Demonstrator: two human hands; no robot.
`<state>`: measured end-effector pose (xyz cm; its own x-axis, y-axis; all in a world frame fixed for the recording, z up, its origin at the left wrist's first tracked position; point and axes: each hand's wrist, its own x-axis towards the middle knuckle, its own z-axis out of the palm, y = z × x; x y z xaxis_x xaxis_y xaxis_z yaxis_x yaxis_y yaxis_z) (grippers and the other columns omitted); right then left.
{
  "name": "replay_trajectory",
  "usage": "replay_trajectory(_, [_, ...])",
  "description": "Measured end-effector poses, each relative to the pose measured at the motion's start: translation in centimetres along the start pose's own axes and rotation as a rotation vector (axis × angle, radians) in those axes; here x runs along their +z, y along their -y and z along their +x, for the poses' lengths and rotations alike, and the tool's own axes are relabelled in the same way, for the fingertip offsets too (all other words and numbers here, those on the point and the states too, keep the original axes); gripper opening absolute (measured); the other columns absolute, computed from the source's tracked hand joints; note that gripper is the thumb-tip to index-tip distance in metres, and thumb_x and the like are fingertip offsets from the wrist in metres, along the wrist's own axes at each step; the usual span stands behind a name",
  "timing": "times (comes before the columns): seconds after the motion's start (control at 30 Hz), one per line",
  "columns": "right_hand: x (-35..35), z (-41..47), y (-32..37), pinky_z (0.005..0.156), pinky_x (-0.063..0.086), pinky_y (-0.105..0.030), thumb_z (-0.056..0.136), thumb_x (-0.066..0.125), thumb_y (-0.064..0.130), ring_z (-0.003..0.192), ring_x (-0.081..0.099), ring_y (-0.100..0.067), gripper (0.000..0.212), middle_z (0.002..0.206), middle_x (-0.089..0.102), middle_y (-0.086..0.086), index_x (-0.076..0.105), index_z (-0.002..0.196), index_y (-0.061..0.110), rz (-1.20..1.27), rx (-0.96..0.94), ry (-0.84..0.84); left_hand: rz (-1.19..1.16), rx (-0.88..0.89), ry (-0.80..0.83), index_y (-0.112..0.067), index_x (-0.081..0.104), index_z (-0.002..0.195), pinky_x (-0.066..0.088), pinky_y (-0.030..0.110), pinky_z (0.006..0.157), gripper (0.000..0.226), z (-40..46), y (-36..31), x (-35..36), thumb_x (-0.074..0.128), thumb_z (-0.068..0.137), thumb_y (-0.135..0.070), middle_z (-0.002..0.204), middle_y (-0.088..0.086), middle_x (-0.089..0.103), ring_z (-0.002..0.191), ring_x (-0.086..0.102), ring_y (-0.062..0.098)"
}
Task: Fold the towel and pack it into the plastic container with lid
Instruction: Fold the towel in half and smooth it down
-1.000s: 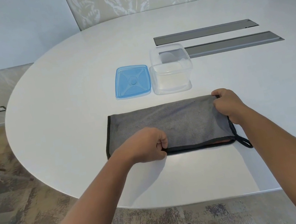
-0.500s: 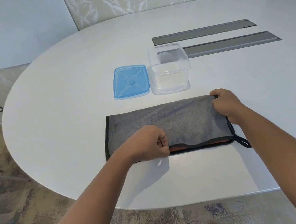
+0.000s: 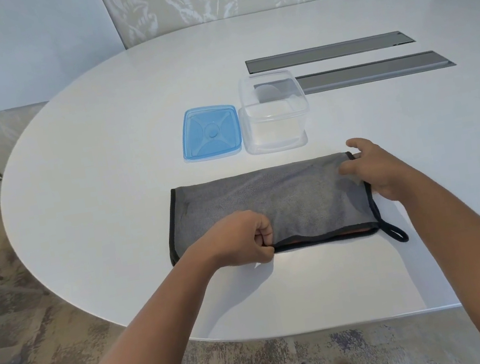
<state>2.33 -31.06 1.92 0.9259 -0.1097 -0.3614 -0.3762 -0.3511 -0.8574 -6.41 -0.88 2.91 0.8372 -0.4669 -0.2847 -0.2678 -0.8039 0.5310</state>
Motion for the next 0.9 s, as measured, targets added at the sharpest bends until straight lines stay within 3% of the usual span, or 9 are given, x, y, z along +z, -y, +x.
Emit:
replay_trajectory(0.1, [-1.0, -1.5, 0.4, 0.096, 0.054, -0.057, 0.086, 0.079, 0.018, 0.104, 0.070, -0.029, 0.092, 0.123, 0.064, -0.003, 0.024, 0.154, 0.046, -0.068, 0.012, 0.080, -0.006, -0.014, -0.006, -0.021, 0.065, 0.074, 0.047, 0.026, 0.056, 0.005, 0.2, 0.0, 0.1, 0.071, 0.075, -0.021, 0.068, -0.004, 0.070, 0.053, 0.052, 0.004])
replay_trajectory(0.17, [-1.5, -2.4, 0.3, 0.091, 0.056, -0.054, 0.083, 0.083, 0.019, 0.103, 0.072, -0.027, 0.101, 0.120, 0.067, 0.000, 0.019, 0.153, 0.052, -0.113, 0.022, 0.146, 0.002, -0.029, -0.008, -0.021, 0.065, 0.074, 0.046, 0.027, 0.057, 0.006, 0.4, 0.0, 0.2, 0.071, 0.073, -0.023, 0.068, -0.004, 0.068, 0.053, 0.051, 0.005])
replay_trajectory(0.27, [-2.0, -3.3, -0.1, 0.080, 0.059, -0.046, 0.083, 0.082, 0.008, 0.103, 0.070, -0.026, 0.110, 0.122, 0.062, 0.001, 0.012, 0.156, 0.052, -0.153, 0.040, 0.216, 0.013, -0.041, -0.011, -0.021, 0.065, 0.074, 0.047, 0.027, 0.058, 0.008, 0.5, -0.1, 0.3, 0.071, 0.072, -0.026, 0.067, -0.007, 0.068, 0.052, 0.050, 0.004])
replay_trajectory(0.4, [-2.1, -3.5, -0.8, 0.074, 0.056, -0.039, 0.084, 0.077, 0.001, 0.110, 0.063, -0.025, 0.111, 0.150, 0.044, -0.005, 0.009, 0.157, 0.052, -0.246, 0.007, 0.221, 0.027, -0.039, -0.011, -0.020, 0.066, 0.074, 0.049, 0.028, 0.058, 0.007, 0.5, -0.3, 0.1, 0.071, 0.073, -0.024, 0.065, -0.009, 0.067, 0.052, 0.051, 0.003])
replay_trajectory(0.5, [-1.8, -3.4, -1.1, 0.071, 0.054, -0.039, 0.086, 0.073, 0.001, 0.107, 0.063, -0.025, 0.106, 0.142, 0.049, 0.000, 0.011, 0.158, 0.048, -0.272, -0.017, 0.204, 0.058, -0.033, -0.024, -0.021, 0.064, 0.073, 0.051, 0.031, 0.059, 0.007, 0.2, -0.6, -0.3, 0.071, 0.074, -0.023, 0.067, -0.007, 0.067, 0.055, 0.054, 0.004])
replay_trajectory(0.67, [-1.6, -3.2, -1.3, 0.073, 0.055, -0.042, 0.086, 0.071, -0.001, 0.106, 0.063, -0.028, 0.089, 0.130, 0.055, 0.003, 0.030, 0.147, 0.050, -0.295, -0.043, 0.216, 0.270, 0.012, -0.089, -0.025, 0.052, 0.072, 0.035, 0.025, 0.056, 0.015, -0.1, -0.7, -0.4, 0.067, 0.073, -0.025, 0.069, -0.013, 0.055, 0.063, 0.047, 0.003])
replay_trajectory(0.8, [-1.6, -2.9, -1.2, 0.082, 0.059, -0.045, 0.085, 0.073, 0.004, 0.104, 0.060, -0.026, 0.102, 0.142, 0.045, 0.001, 0.015, 0.159, 0.043, -0.406, -0.024, 0.211, 0.307, 0.032, -0.054, -0.024, 0.050, 0.078, 0.031, 0.025, 0.055, 0.015, -0.3, -0.8, -0.1, 0.065, 0.075, -0.020, 0.072, -0.012, 0.052, 0.065, 0.043, 0.001])
replay_trajectory(0.9, [-1.6, -3.0, -1.0, 0.095, 0.056, -0.047, 0.083, 0.076, 0.005, 0.116, 0.057, -0.027, 0.108, 0.151, 0.038, -0.001, 0.011, 0.161, 0.039, -0.477, -0.020, 0.236, 0.301, 0.047, -0.033, -0.026, 0.051, 0.079, 0.033, 0.025, 0.056, 0.016, -0.4, -0.9, 0.0, 0.065, 0.076, -0.018, 0.072, -0.014, 0.052, 0.066, 0.045, 0.002])
